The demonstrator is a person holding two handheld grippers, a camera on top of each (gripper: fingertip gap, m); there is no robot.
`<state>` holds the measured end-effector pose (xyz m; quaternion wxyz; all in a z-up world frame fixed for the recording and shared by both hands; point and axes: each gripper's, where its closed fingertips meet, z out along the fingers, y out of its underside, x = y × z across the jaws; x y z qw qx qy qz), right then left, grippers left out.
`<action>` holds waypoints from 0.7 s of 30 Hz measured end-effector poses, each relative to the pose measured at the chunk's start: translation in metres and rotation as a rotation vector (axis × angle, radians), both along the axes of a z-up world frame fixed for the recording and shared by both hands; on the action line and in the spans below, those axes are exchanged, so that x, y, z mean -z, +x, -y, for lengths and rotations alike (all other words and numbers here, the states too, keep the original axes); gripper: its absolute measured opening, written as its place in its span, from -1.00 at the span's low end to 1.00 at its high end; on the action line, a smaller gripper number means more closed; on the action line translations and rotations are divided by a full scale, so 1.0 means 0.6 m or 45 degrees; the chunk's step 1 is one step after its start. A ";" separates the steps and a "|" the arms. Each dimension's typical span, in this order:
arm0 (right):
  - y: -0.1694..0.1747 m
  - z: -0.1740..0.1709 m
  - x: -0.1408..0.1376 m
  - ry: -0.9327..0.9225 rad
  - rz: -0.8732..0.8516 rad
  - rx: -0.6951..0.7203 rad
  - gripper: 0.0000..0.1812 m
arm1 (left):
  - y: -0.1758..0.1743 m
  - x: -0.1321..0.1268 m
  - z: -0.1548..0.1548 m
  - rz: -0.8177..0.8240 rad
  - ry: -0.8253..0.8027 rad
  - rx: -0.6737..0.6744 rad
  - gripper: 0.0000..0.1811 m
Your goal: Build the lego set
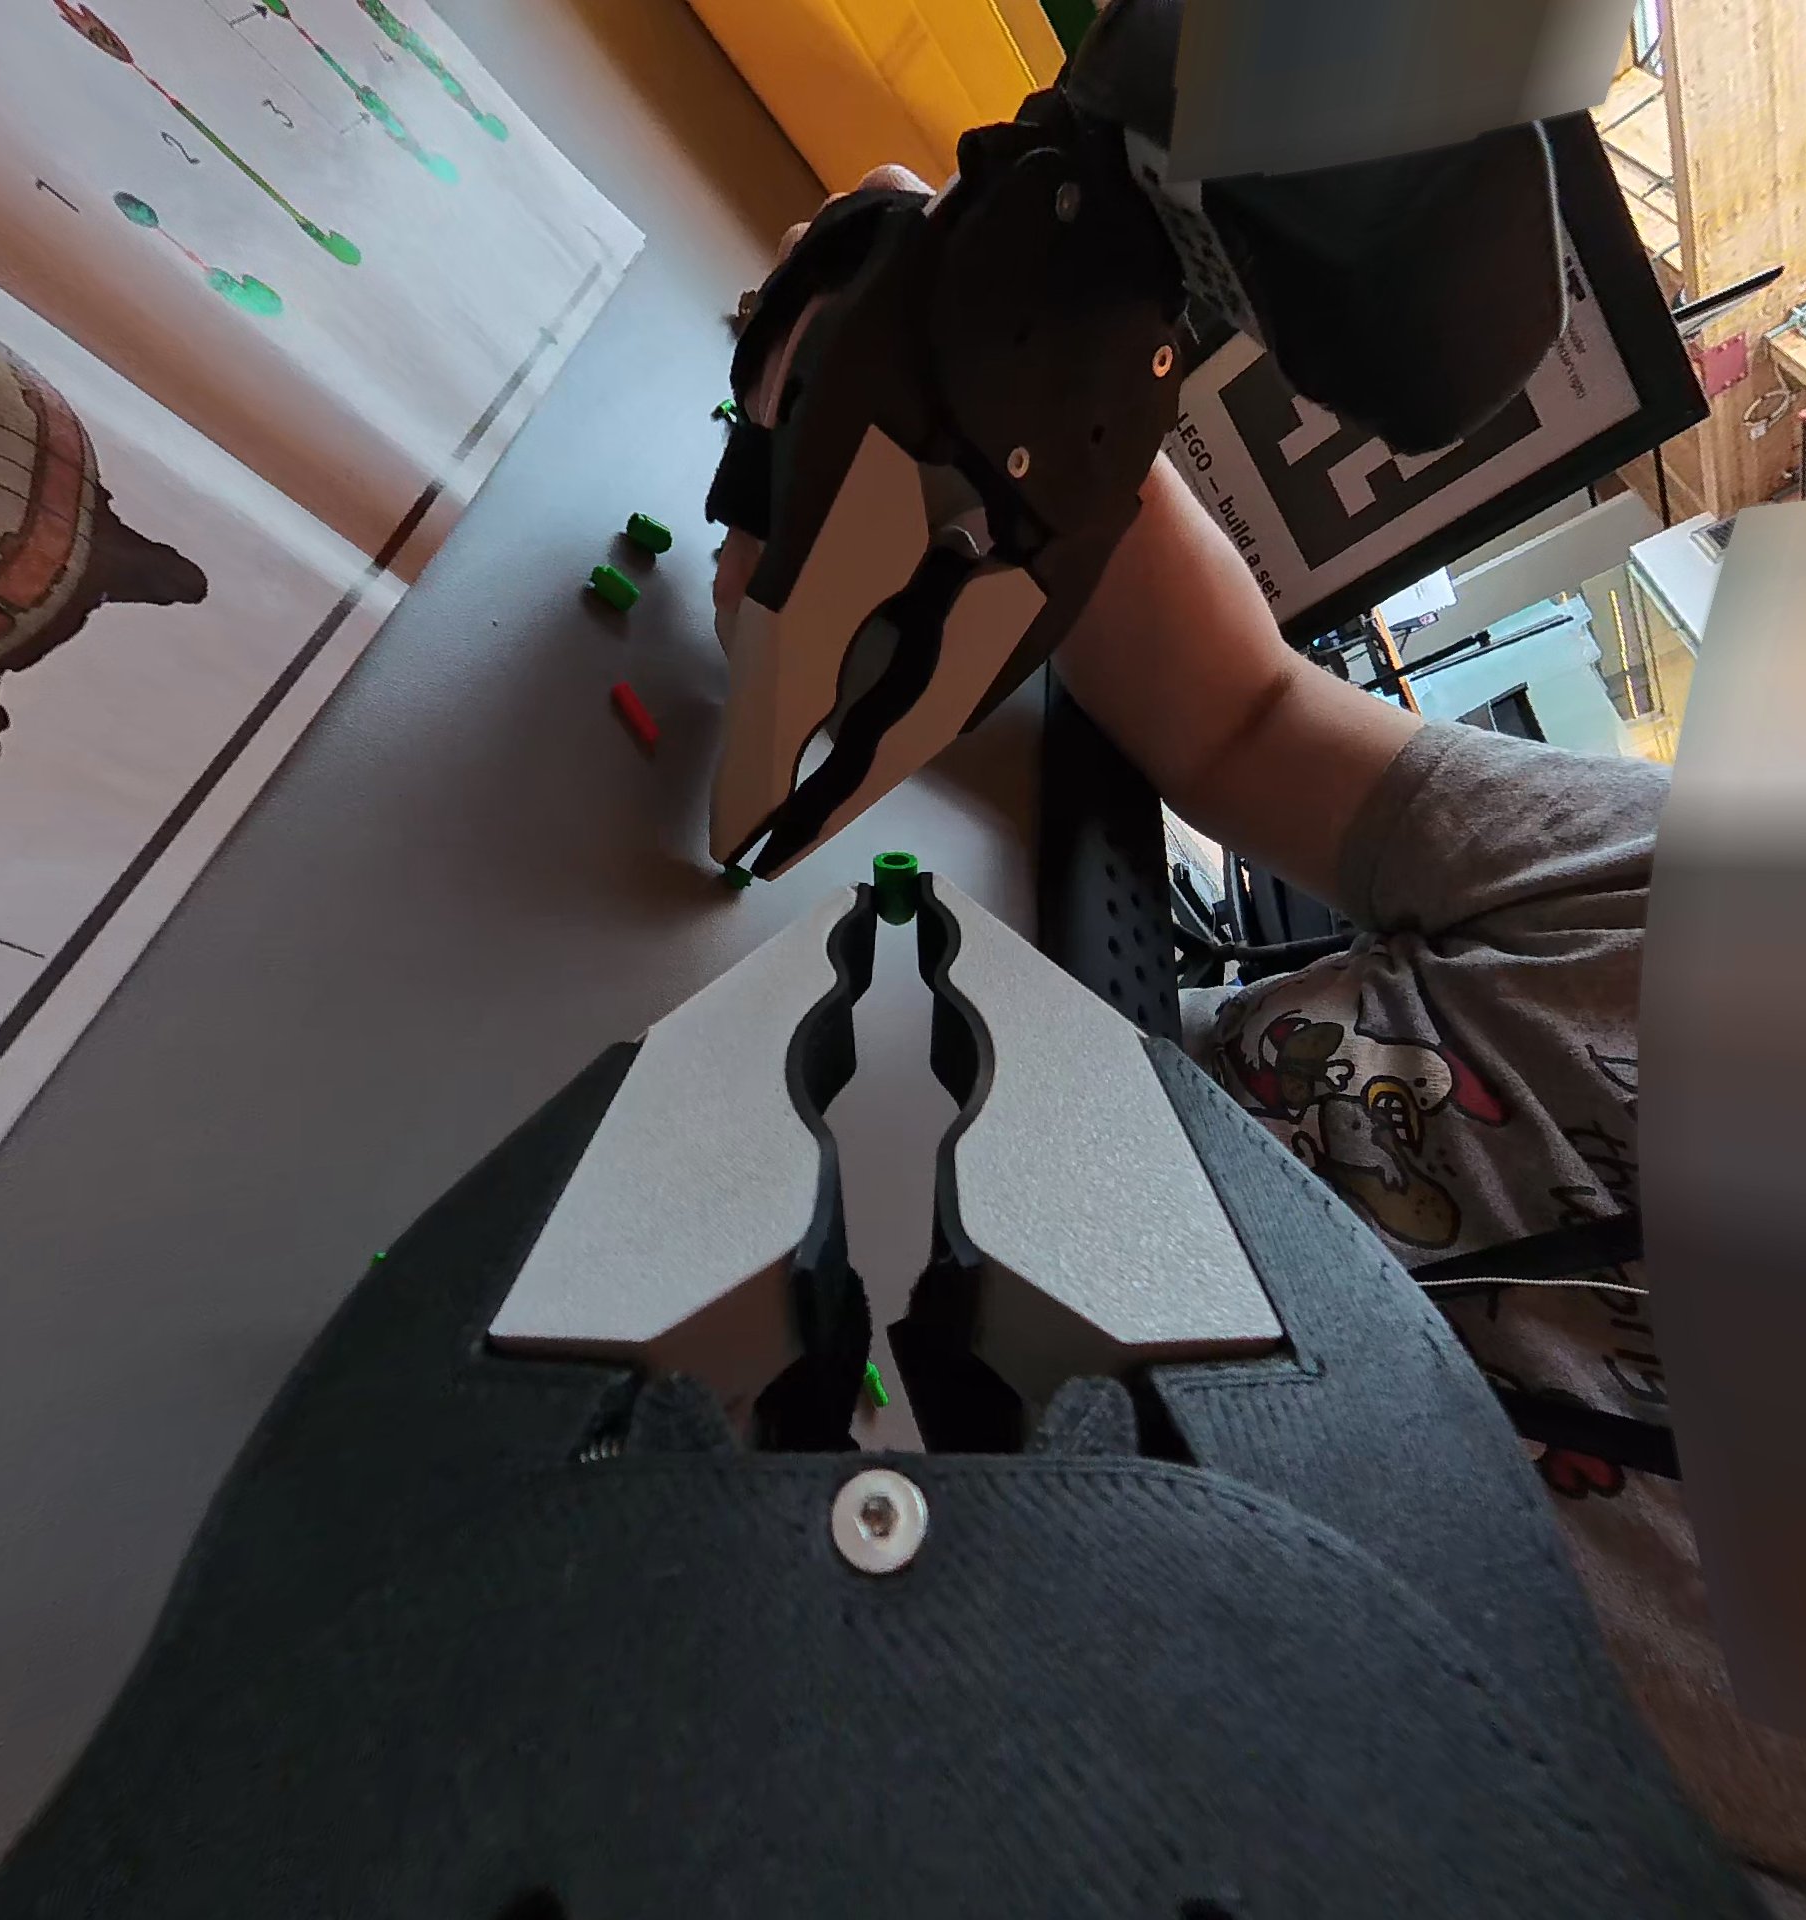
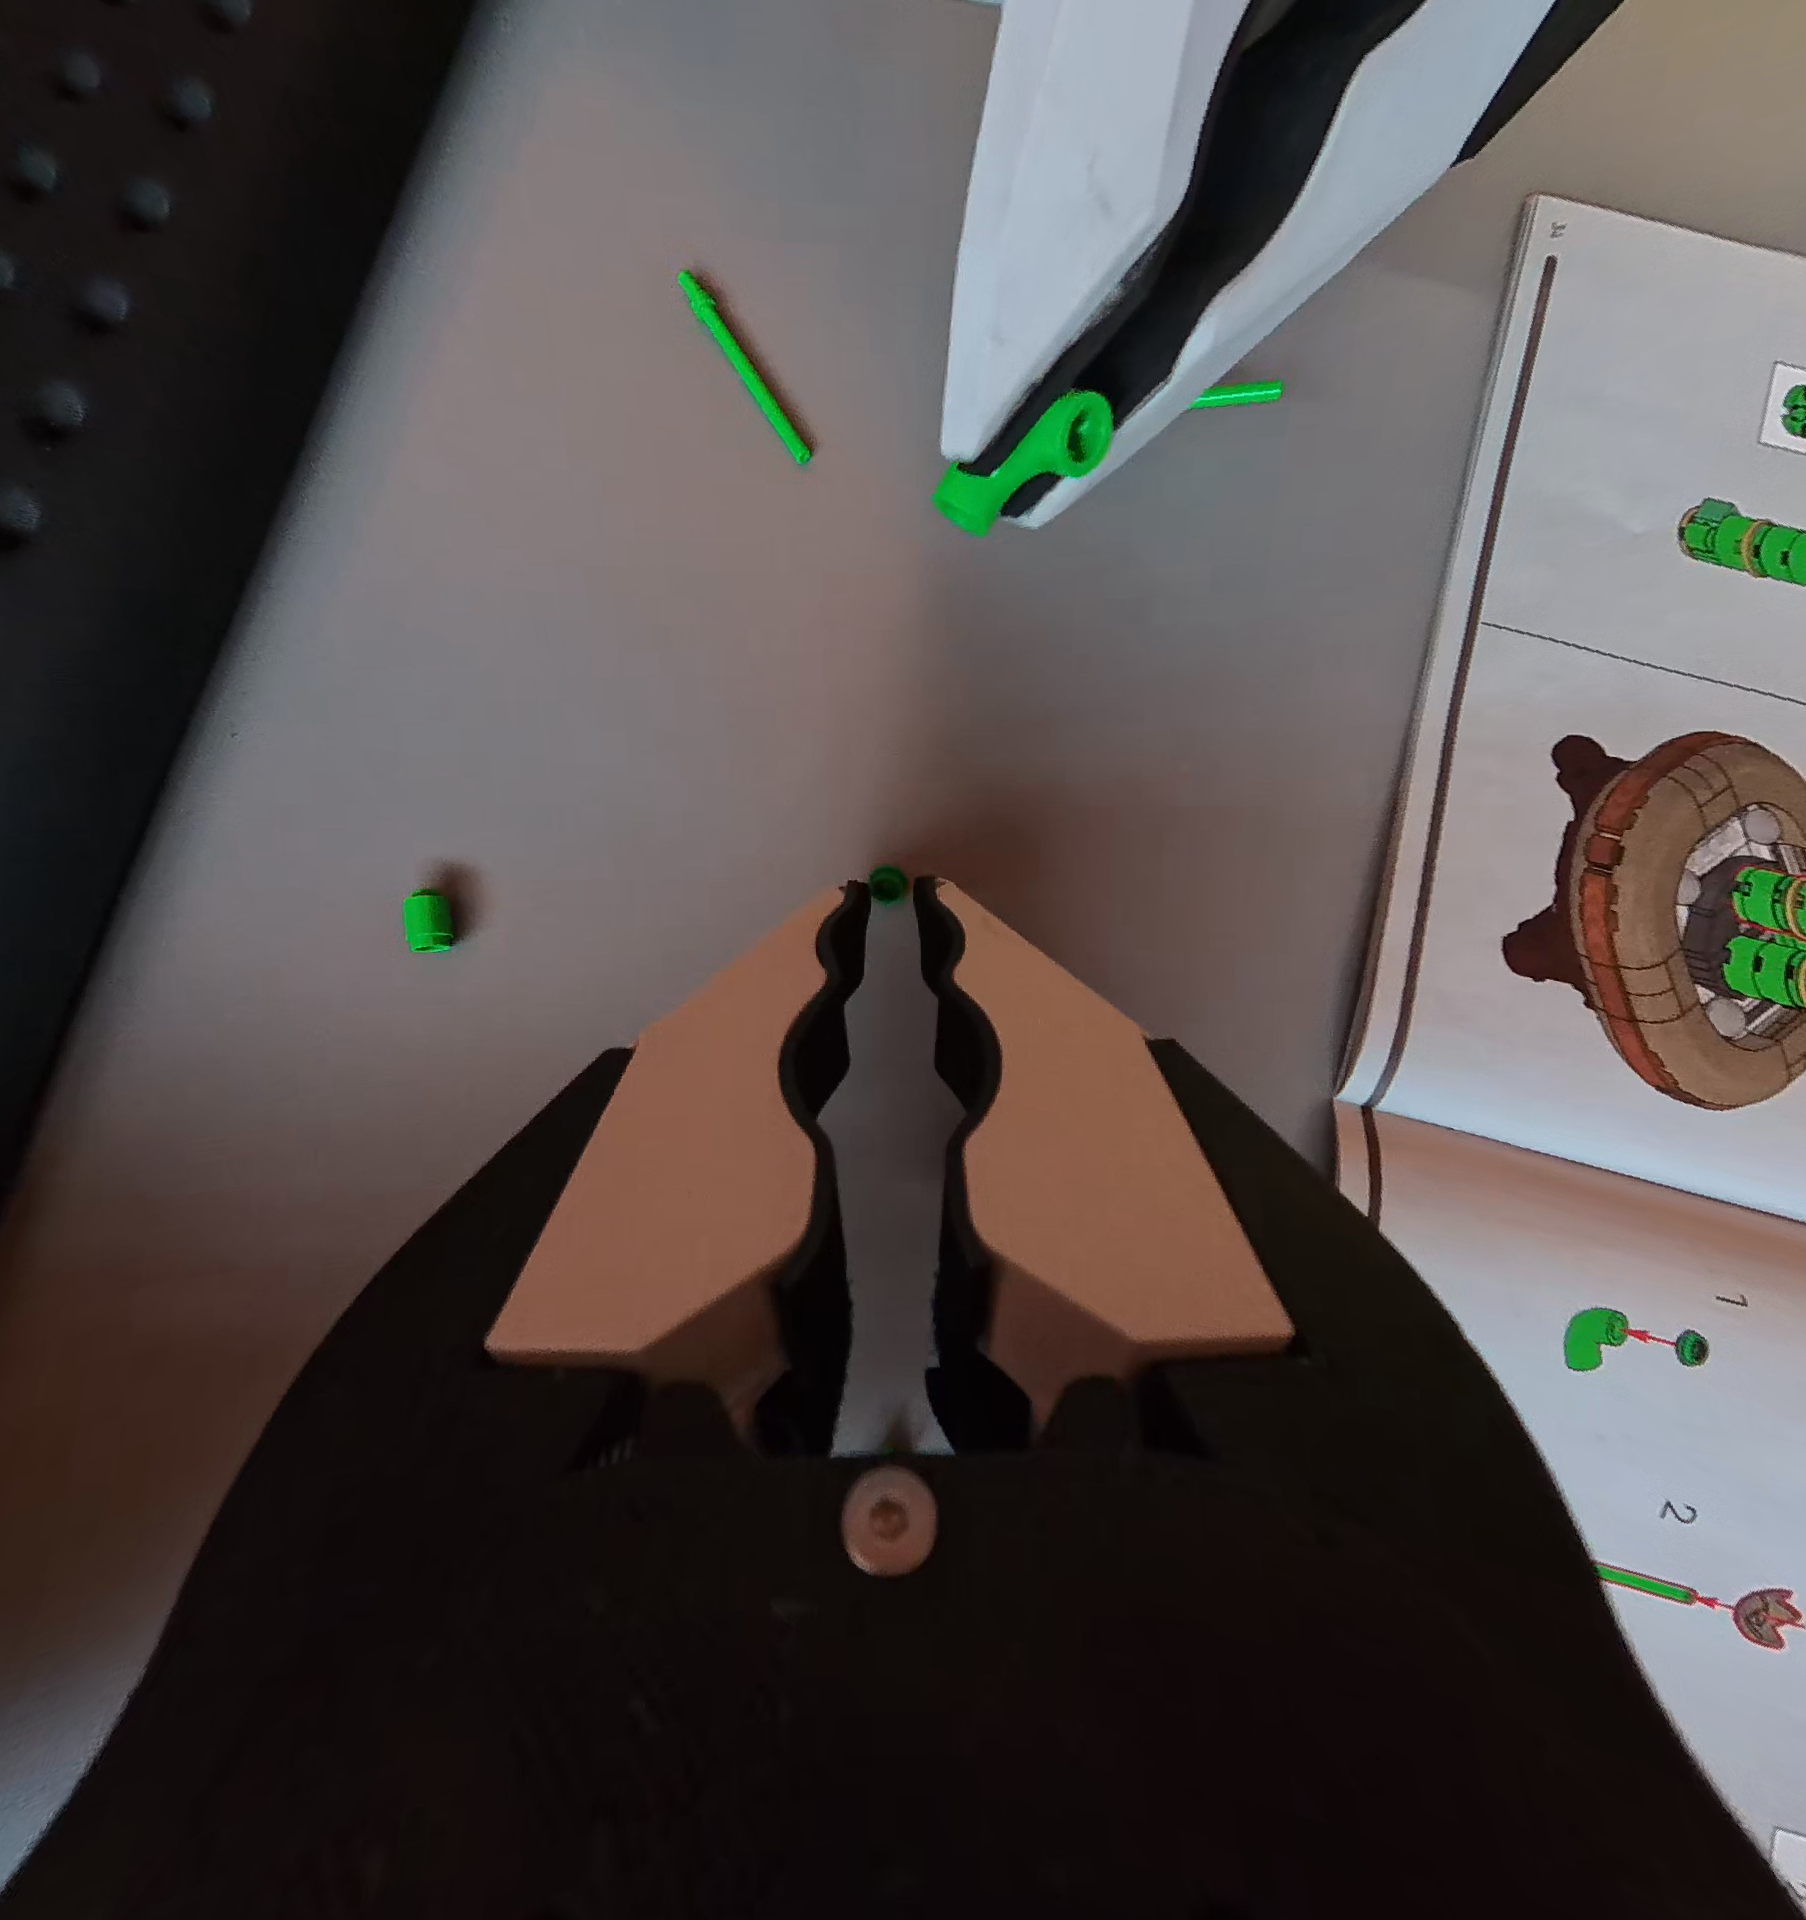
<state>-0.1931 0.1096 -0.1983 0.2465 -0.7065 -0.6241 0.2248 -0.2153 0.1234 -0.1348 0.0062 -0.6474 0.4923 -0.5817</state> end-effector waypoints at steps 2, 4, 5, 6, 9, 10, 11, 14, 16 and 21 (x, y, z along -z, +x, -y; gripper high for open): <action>0.000 0.001 -0.001 -0.002 -0.003 0.002 -0.92 | 0.000 0.001 0.000 -0.003 -0.001 0.002 -0.94; 0.001 0.001 -0.002 0.001 -0.001 0.005 -0.91 | 0.000 0.001 0.001 -0.004 -0.003 0.003 -0.94; 0.001 0.001 -0.003 0.005 -0.004 0.006 -0.91 | 0.000 0.001 0.001 -0.004 -0.003 0.003 -0.94; 0.001 0.001 -0.004 0.009 -0.006 0.008 -0.91 | 0.000 0.001 0.001 -0.004 -0.003 0.004 -0.94; 0.000 -0.001 -0.006 0.024 -0.011 0.009 -0.91 | 0.000 0.001 0.001 -0.006 -0.005 0.003 -0.94; -0.001 -0.001 -0.006 0.024 -0.009 0.010 -0.91 | 0.000 0.002 0.001 -0.007 -0.006 0.004 -0.94; 0.000 -0.002 -0.005 0.026 -0.006 0.011 -0.91 | 0.000 0.002 0.001 -0.009 -0.006 0.005 -0.94; 0.000 -0.003 -0.003 0.027 -0.004 0.012 -0.91 | 0.000 0.003 0.002 -0.011 -0.008 0.008 -0.94; 0.001 -0.003 -0.002 0.030 0.001 0.012 -0.91 | 0.000 0.003 0.002 -0.013 -0.008 0.009 -0.94; 0.001 -0.003 -0.003 0.031 -0.001 0.012 -0.91 | 0.000 0.005 0.003 -0.019 -0.011 0.013 -0.94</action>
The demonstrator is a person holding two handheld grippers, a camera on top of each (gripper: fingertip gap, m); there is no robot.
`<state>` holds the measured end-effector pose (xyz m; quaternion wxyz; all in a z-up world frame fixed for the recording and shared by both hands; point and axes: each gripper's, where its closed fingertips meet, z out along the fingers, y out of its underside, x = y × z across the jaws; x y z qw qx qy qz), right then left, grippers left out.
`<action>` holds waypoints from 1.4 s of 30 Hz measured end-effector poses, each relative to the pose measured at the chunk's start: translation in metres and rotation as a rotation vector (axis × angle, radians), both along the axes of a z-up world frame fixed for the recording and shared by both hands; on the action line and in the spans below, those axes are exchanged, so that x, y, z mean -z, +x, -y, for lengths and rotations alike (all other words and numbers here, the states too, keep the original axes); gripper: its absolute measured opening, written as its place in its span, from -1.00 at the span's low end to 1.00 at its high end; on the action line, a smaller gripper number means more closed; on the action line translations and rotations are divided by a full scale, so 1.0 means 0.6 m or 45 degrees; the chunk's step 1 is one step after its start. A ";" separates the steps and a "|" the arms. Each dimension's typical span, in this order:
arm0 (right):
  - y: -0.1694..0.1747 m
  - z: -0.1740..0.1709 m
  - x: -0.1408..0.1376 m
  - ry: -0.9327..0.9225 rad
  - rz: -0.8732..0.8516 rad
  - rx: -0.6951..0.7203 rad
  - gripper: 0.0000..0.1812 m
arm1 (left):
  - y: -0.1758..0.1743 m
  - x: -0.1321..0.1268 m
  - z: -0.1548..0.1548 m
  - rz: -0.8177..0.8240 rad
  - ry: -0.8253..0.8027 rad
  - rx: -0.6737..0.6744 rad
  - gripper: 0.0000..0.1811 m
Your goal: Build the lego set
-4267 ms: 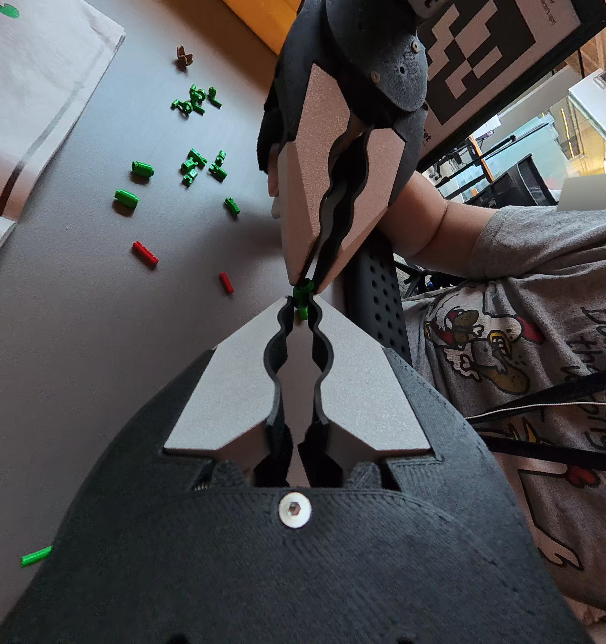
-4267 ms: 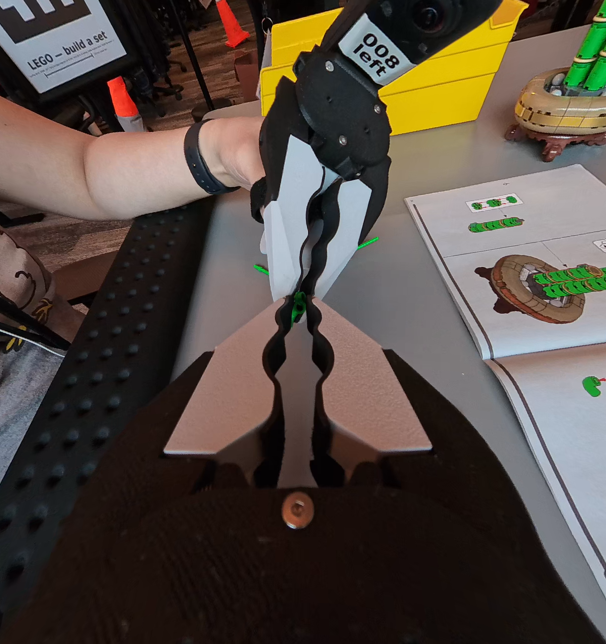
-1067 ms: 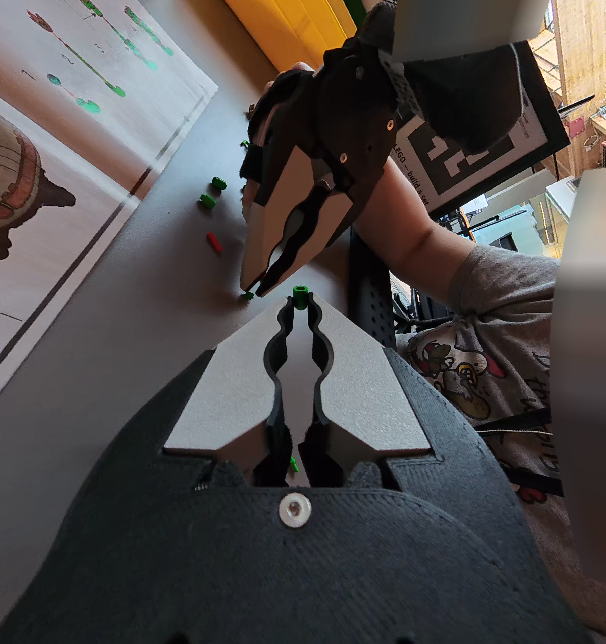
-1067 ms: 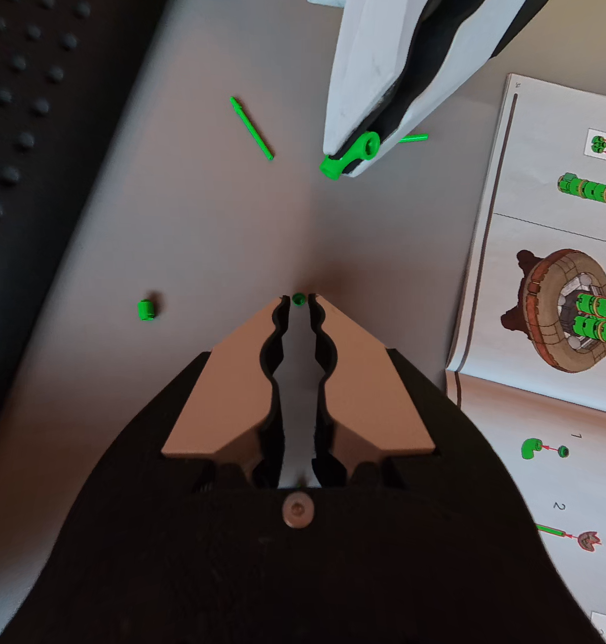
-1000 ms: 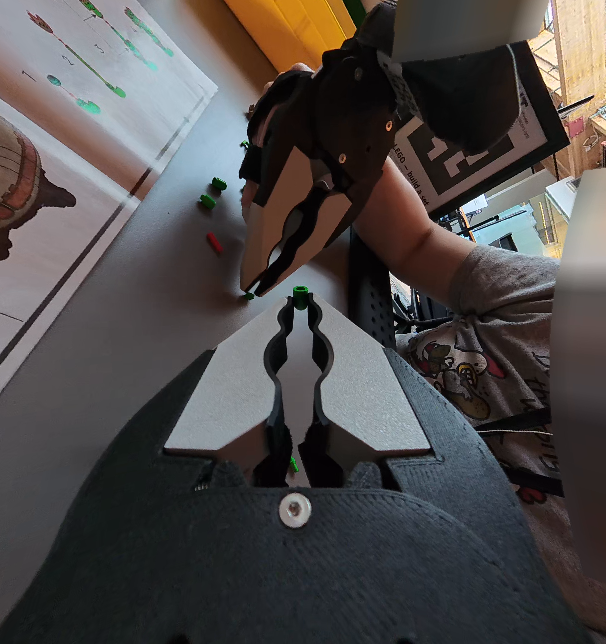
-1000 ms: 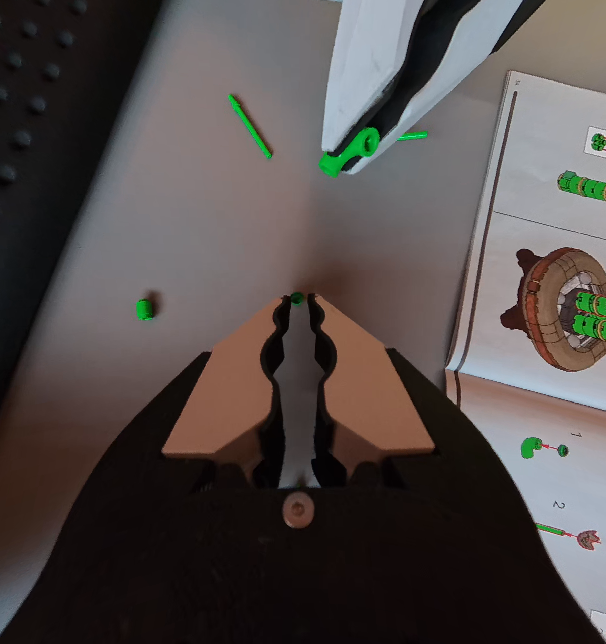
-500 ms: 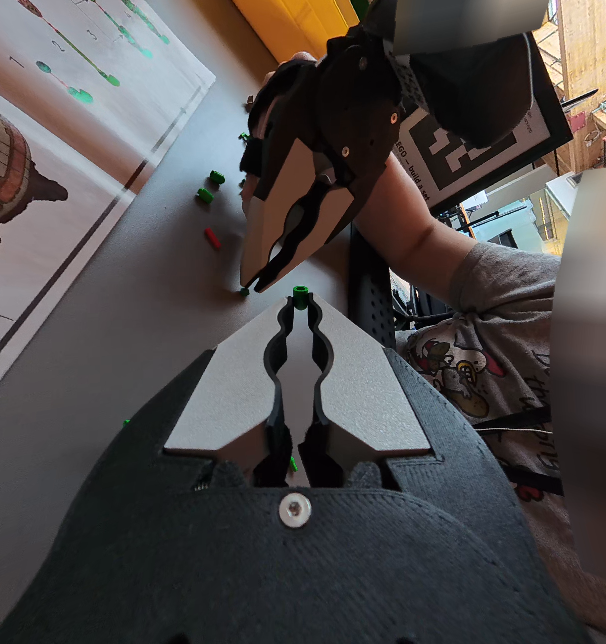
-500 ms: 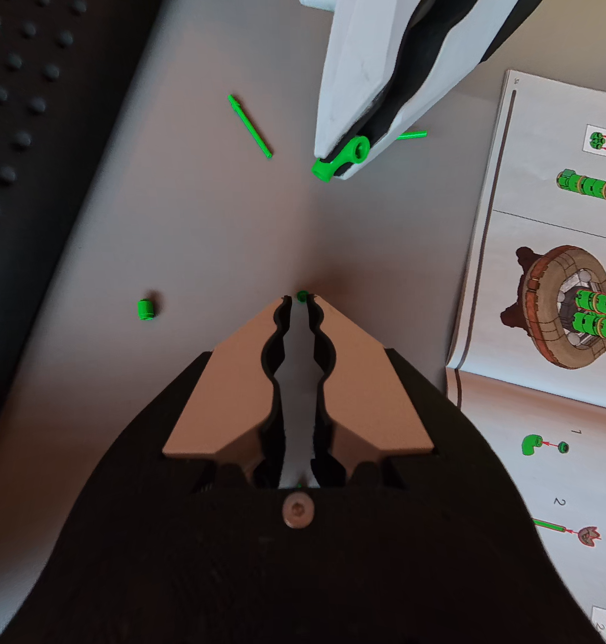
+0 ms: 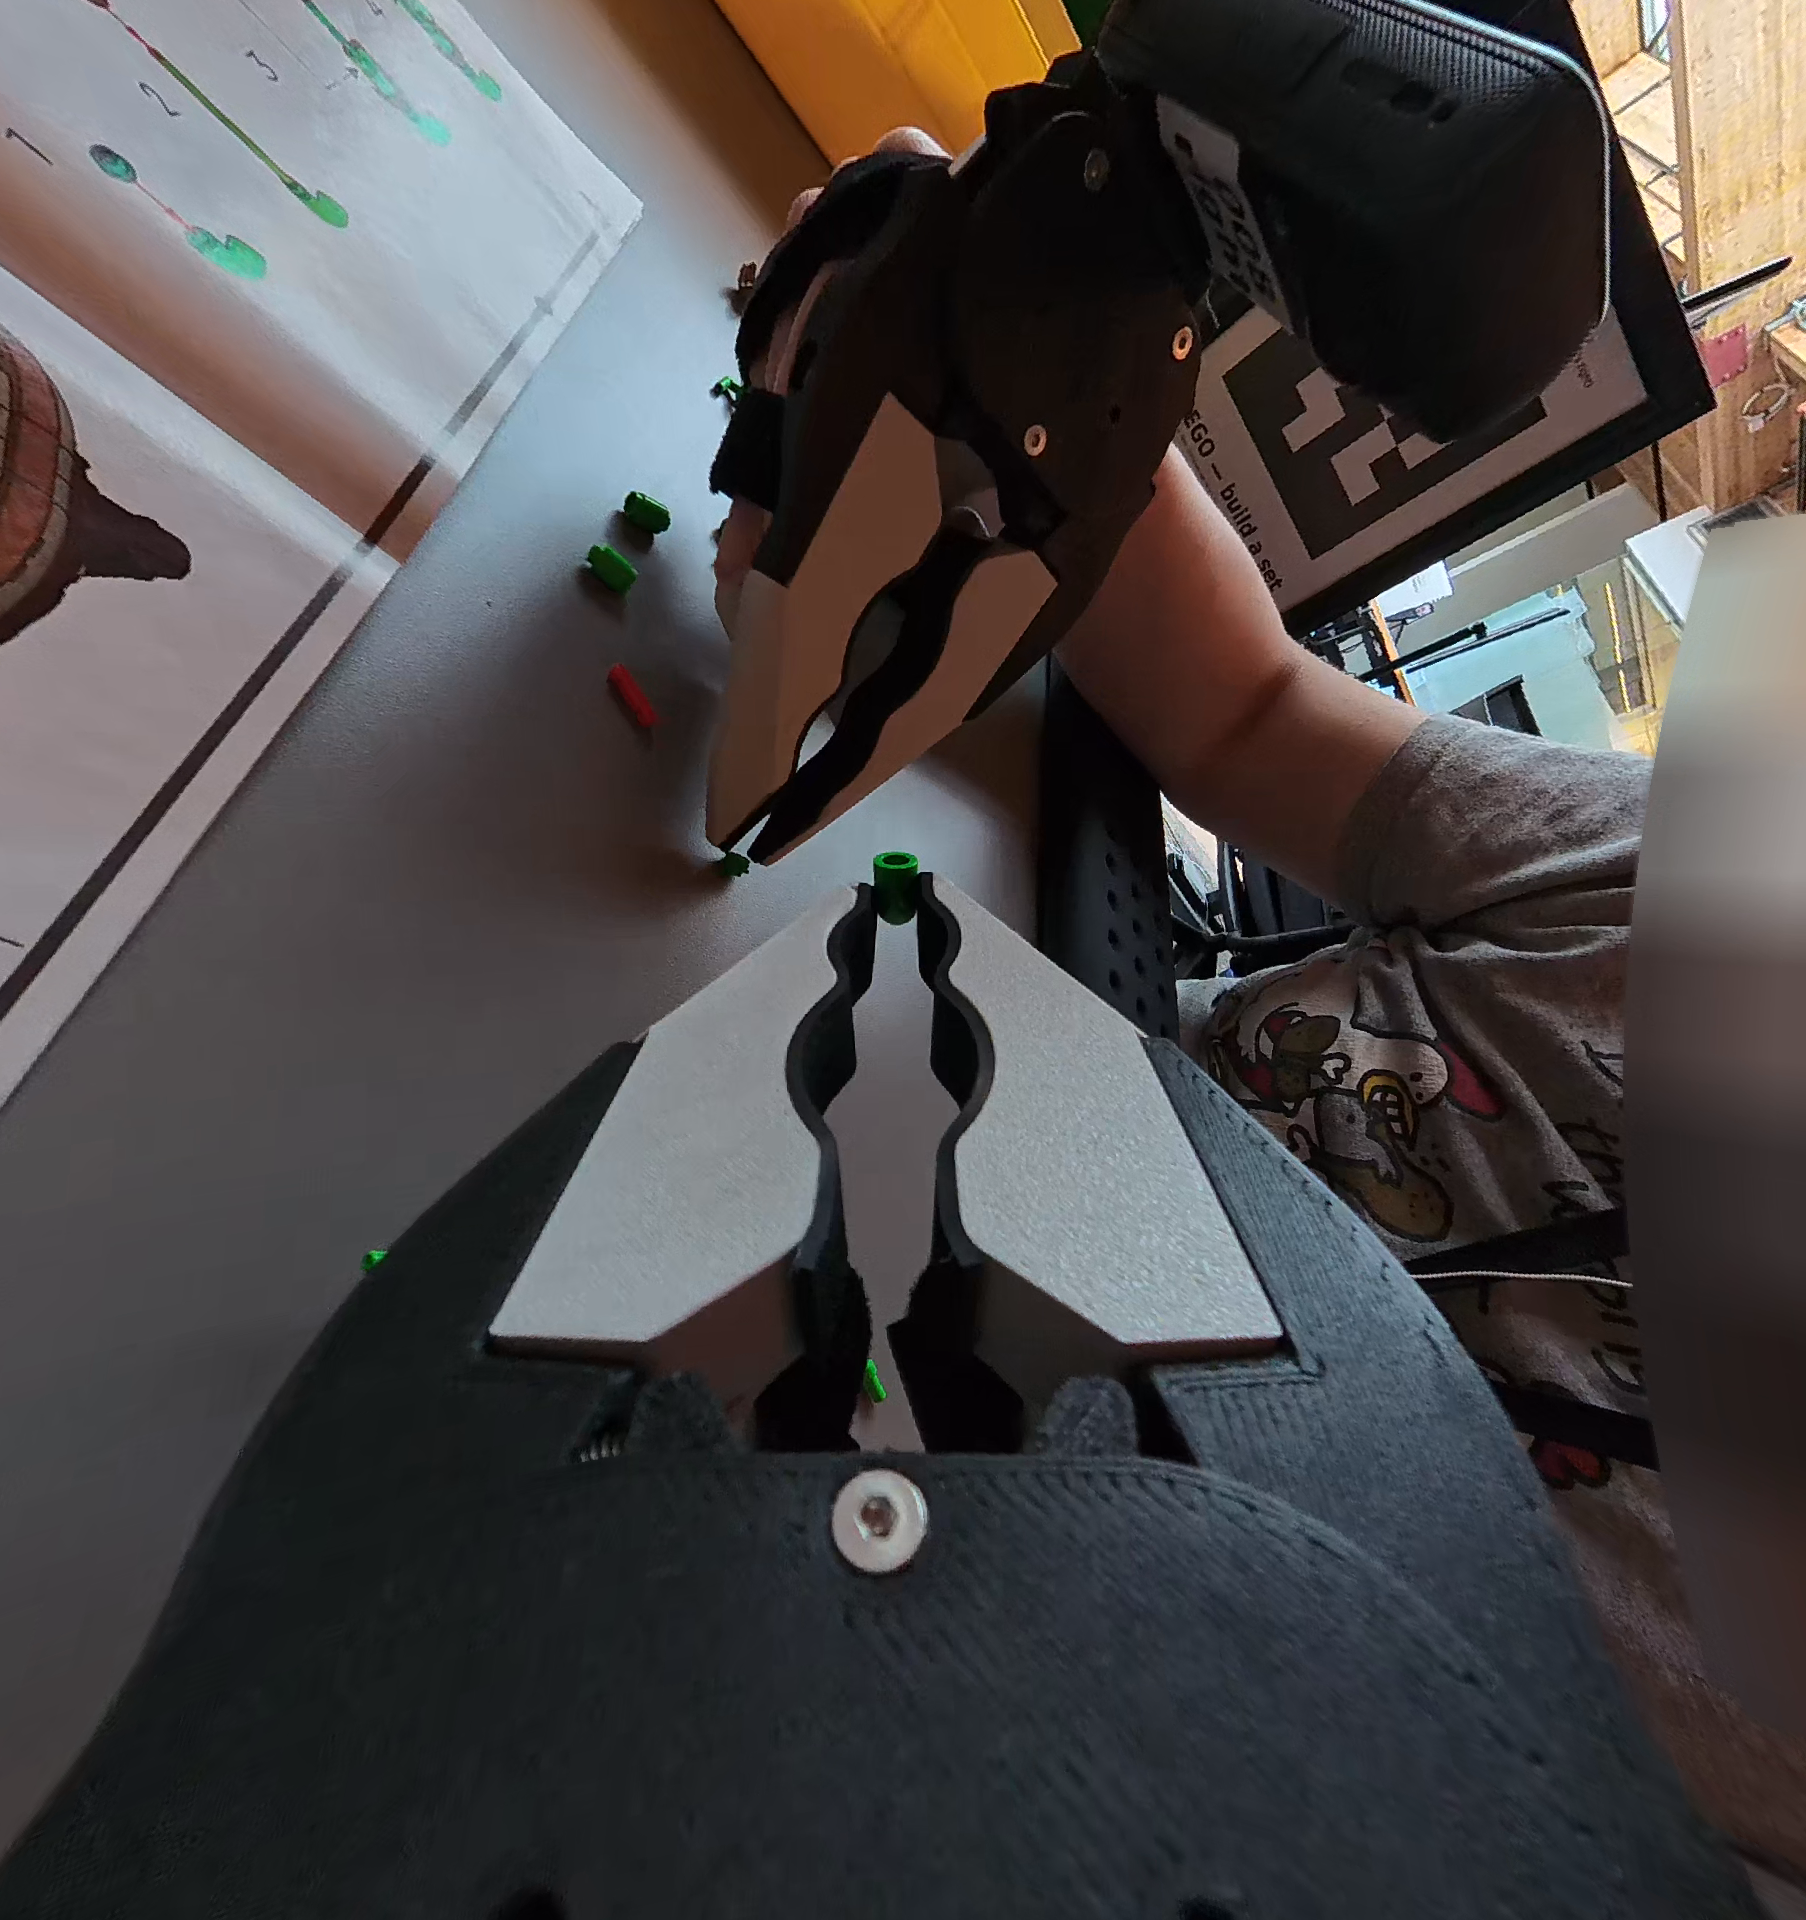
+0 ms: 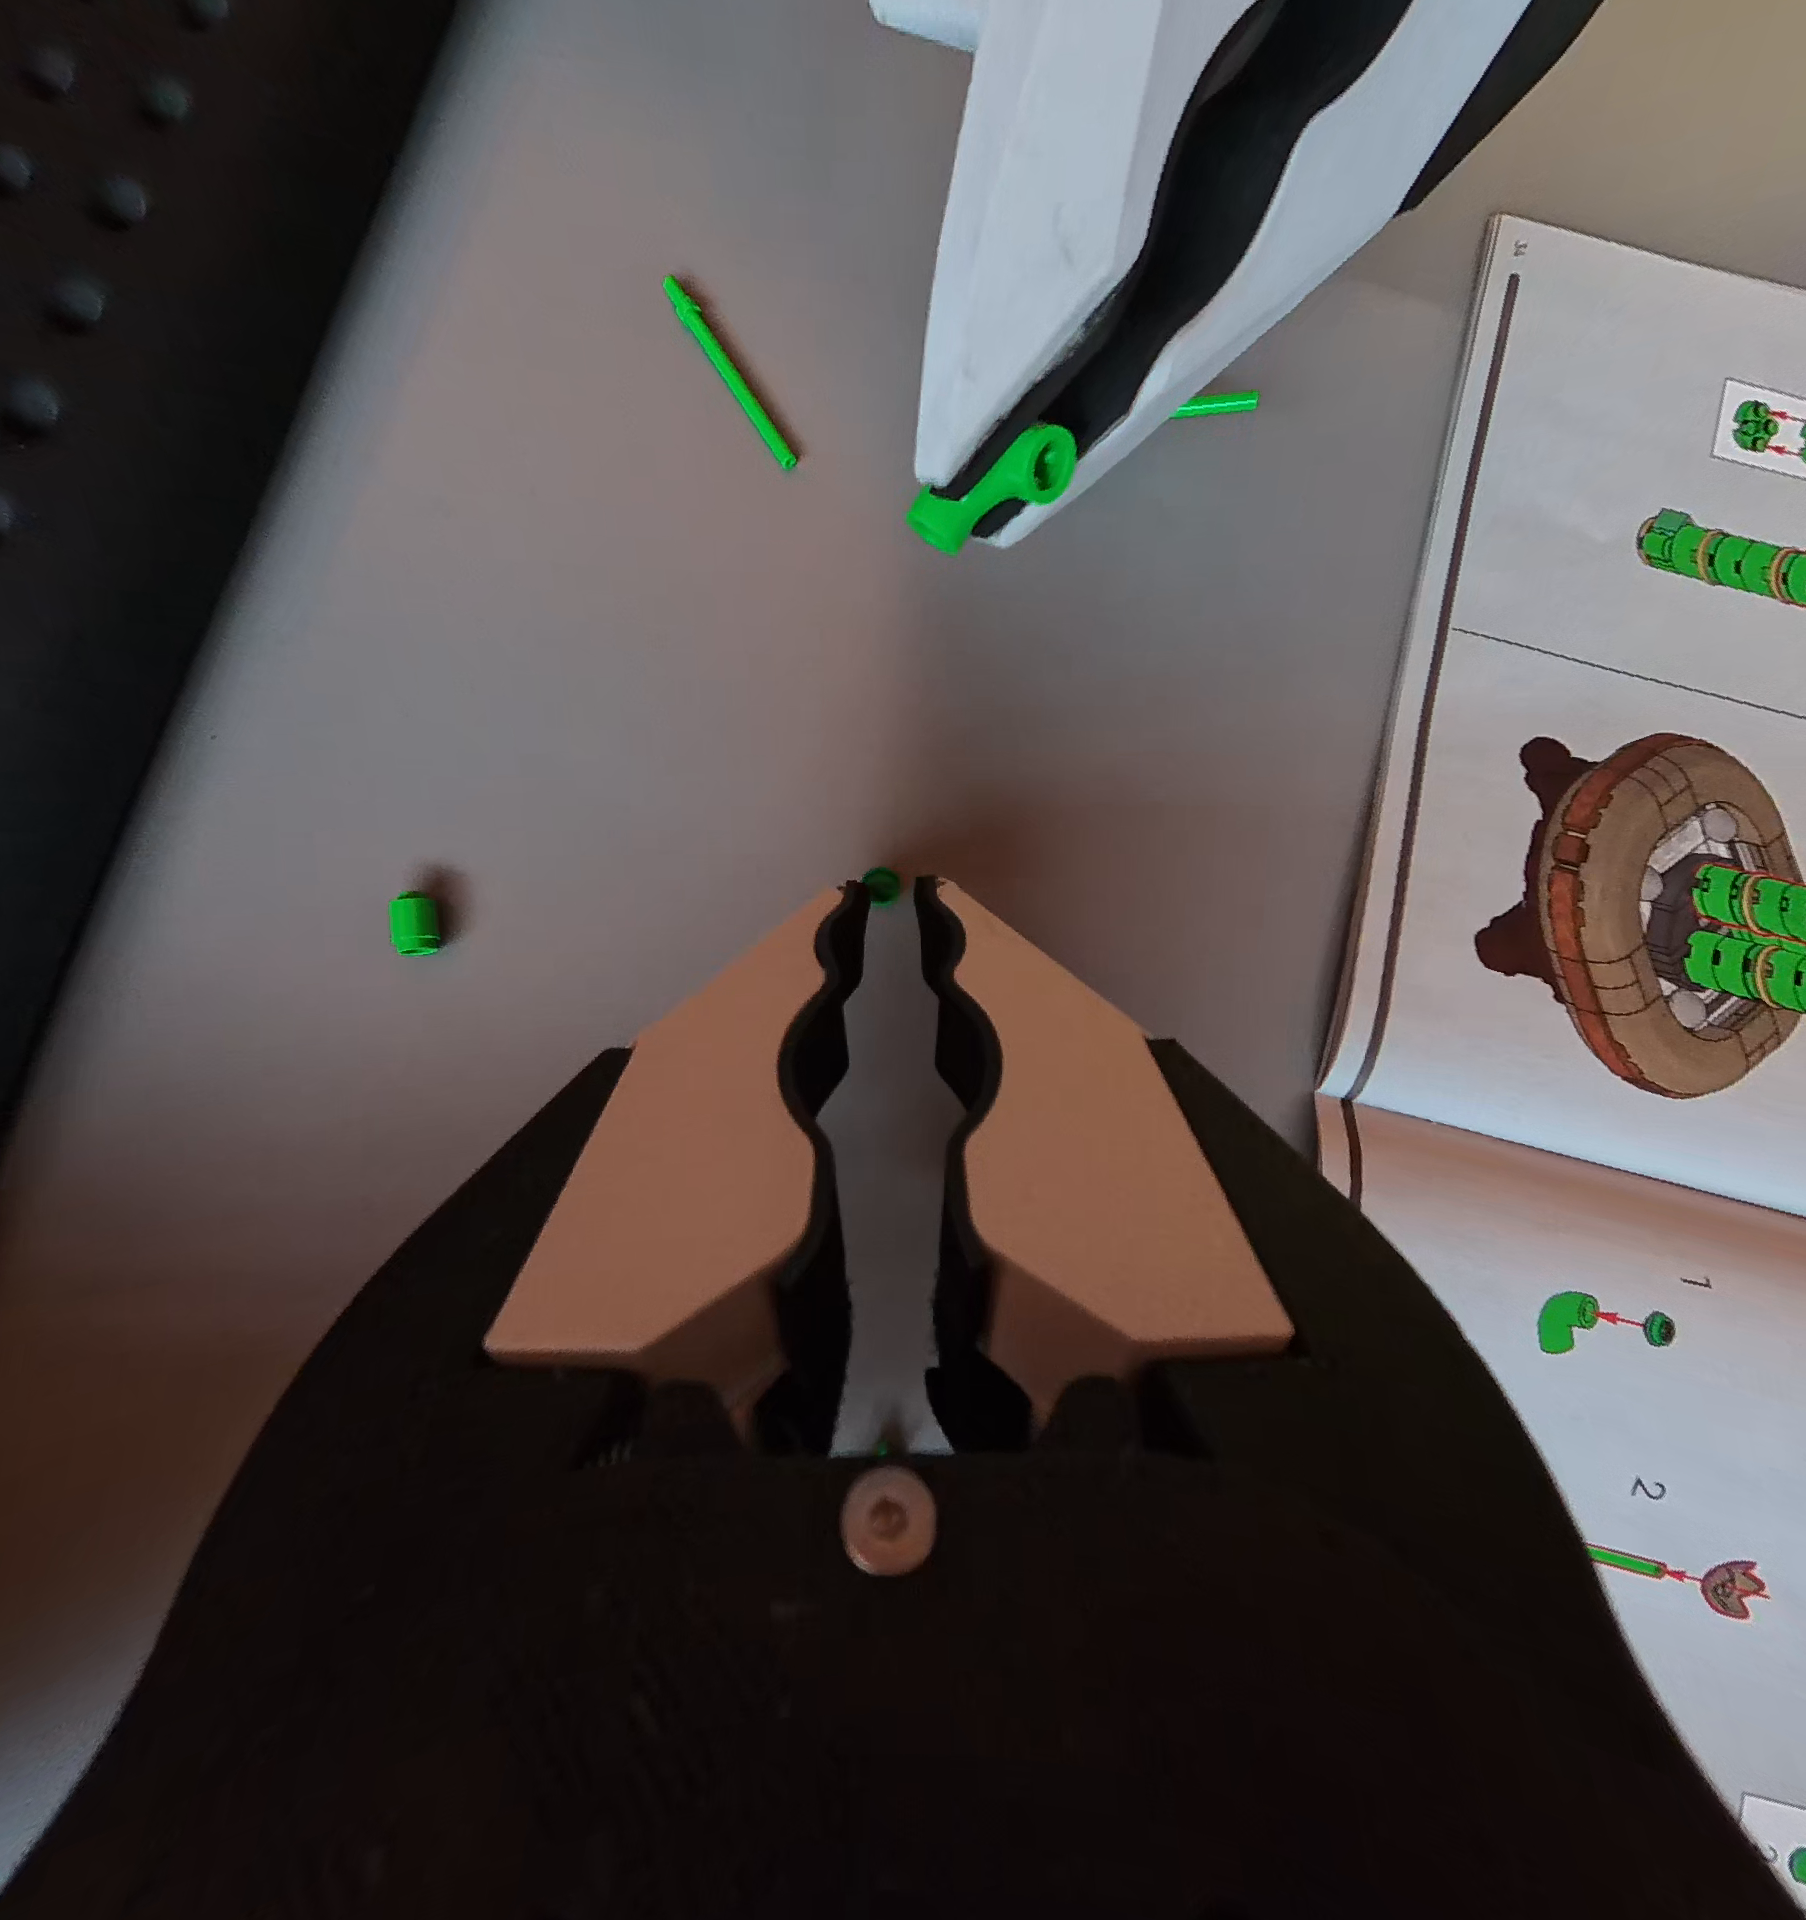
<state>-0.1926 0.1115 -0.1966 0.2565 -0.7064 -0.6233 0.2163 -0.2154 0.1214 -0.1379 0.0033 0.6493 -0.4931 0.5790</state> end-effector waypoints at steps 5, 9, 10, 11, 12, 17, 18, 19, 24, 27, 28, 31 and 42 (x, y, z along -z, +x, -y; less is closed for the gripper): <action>-0.001 0.002 0.001 -0.004 0.002 -0.005 -0.91 | 0.000 0.001 0.001 -0.005 -0.004 0.003 -0.94; -0.002 0.001 0.000 -0.002 -0.002 -0.005 -0.91 | 0.000 0.002 0.001 -0.008 -0.006 0.004 -0.94; -0.002 0.001 0.000 -0.001 -0.001 -0.006 -0.91 | 0.000 0.002 0.001 -0.008 -0.006 0.004 -0.94; -0.002 0.001 0.000 -0.002 -0.001 -0.007 -0.91 | 0.000 0.002 0.001 -0.009 -0.007 0.004 -0.94; -0.002 0.001 0.001 -0.002 0.001 -0.008 -0.91 | 0.000 0.002 0.001 -0.010 -0.008 0.005 -0.94; -0.002 0.001 0.003 -0.003 0.005 -0.008 -0.90 | 0.000 0.003 0.002 -0.014 -0.010 0.007 -0.94; -0.002 0.001 0.003 -0.003 0.005 -0.008 -0.90 | 0.000 0.004 0.002 -0.015 -0.010 0.008 -0.94; -0.002 0.001 0.003 -0.001 0.005 -0.008 -0.90 | 0.000 0.004 0.002 -0.016 -0.010 0.008 -0.94; -0.002 -0.001 0.003 0.000 0.003 -0.006 -0.90 | 0.000 0.005 0.002 -0.020 -0.013 0.010 -0.94; -0.001 -0.001 0.002 0.003 0.000 -0.005 -0.90 | 0.000 0.006 0.003 -0.023 -0.015 0.012 -0.94; -0.001 -0.002 0.001 0.004 -0.002 -0.005 -0.90 | 0.000 0.006 0.003 -0.024 -0.015 0.012 -0.94; -0.002 -0.002 0.001 0.002 -0.006 -0.007 -0.90 | 0.000 0.007 0.003 -0.026 -0.017 0.013 -0.94; -0.006 -0.003 -0.006 -0.136 -0.062 -0.055 -0.89 | -0.006 -0.001 -0.010 -0.009 -0.033 -0.021 -0.94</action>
